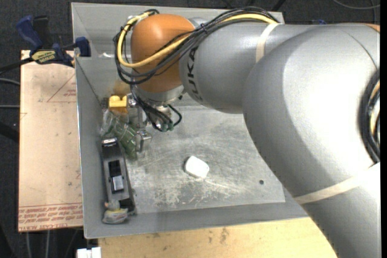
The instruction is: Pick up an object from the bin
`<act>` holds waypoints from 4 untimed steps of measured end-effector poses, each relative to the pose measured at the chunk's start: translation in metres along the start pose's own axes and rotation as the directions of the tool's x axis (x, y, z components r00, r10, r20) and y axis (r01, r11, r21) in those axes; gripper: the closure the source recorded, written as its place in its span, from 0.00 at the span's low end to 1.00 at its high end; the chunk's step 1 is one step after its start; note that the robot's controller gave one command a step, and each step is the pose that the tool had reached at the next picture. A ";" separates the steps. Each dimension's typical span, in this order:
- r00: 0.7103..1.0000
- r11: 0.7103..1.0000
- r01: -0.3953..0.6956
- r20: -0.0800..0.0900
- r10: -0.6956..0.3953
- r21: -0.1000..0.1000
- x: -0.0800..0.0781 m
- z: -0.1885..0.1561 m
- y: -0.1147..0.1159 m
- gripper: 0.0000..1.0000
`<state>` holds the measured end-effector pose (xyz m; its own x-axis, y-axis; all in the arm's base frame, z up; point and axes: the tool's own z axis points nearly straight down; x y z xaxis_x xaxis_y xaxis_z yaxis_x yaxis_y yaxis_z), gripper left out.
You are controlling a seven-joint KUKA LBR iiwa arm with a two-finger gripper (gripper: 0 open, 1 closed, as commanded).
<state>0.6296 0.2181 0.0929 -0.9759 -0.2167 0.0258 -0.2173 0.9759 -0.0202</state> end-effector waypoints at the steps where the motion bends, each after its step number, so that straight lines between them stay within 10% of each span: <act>1: 1.000 1.000 0.000 0.000 0.000 0.000 0.000 0.000 0.000 1.00; 4: 1.000 1.000 0.000 0.000 0.000 0.000 0.000 0.000 0.000 1.00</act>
Offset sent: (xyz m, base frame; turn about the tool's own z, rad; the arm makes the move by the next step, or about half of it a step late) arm 0.0157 0.0184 -0.0162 0.2483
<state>0.6296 0.2180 0.0928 -0.9759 -0.2167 0.0258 -0.2173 0.9759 -0.0199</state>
